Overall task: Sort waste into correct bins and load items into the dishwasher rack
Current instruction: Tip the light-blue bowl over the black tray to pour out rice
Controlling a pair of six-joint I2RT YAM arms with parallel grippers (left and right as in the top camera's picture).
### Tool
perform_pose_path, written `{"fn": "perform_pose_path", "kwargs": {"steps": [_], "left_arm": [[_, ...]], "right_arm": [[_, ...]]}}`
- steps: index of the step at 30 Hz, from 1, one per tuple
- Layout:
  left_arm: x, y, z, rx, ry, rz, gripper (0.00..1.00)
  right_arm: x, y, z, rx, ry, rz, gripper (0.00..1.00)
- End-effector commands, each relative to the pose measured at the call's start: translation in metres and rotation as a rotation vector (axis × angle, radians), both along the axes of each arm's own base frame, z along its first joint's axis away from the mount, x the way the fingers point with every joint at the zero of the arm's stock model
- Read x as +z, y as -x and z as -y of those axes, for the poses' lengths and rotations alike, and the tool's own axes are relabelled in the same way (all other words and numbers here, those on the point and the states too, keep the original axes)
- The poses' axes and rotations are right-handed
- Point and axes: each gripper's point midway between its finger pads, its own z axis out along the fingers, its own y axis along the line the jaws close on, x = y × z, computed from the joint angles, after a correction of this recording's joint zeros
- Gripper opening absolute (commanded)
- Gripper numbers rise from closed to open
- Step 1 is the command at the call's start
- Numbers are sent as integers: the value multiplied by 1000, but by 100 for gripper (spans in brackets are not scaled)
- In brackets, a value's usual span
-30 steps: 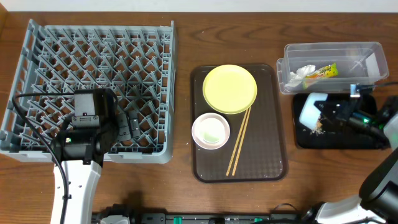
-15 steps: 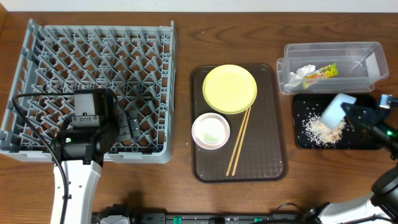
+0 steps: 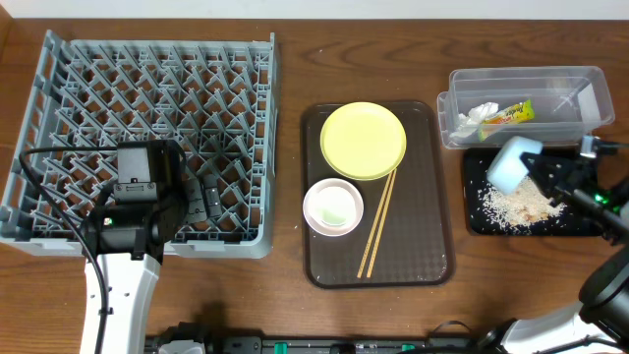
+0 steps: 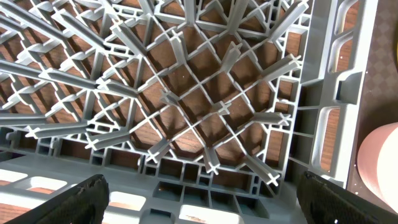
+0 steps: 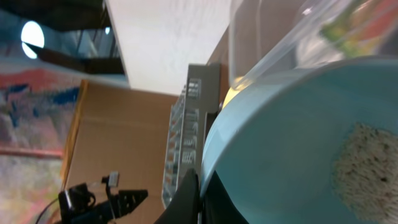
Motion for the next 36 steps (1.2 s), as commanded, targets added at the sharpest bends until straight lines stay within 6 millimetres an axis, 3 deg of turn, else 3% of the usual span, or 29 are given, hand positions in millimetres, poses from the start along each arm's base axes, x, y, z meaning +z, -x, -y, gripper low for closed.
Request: {"fn": "perform_pose_path", "kwargs": {"steps": [1, 9, 14, 15, 17, 19, 22, 25, 28, 30, 36], "left_arm": [[9, -4, 0, 6, 0, 24, 98], [9, -4, 0, 6, 0, 24, 98], [9, -4, 0, 6, 0, 24, 98], [9, -4, 0, 6, 0, 24, 98], [9, -4, 0, 6, 0, 24, 98], [9, -4, 0, 6, 0, 24, 98], [9, -4, 0, 6, 0, 24, 98], [9, -4, 0, 6, 0, 23, 98], [9, -4, 0, 6, 0, 24, 98], [9, -4, 0, 6, 0, 24, 98], [9, -4, 0, 6, 0, 24, 98]], "right_arm": [[12, -5, -9, 35, -37, 46, 1], [22, -4, 1, 4, -134, 16, 1], [-16, 2, 28, -113, -64, -230, 1], [-11, 2, 29, -111, -81, -201, 1], [22, 1, 29, -73, -128, 26, 1], [22, 1, 30, -77, -128, 19, 1], [-10, 3, 35, -134, -107, -228, 1], [23, 0, 28, -68, -119, 37, 1], [10, -1, 29, -87, -127, -80, 1], [24, -2, 28, -64, -120, 36, 1], [20, -1, 26, -65, -109, 17, 1]]}}
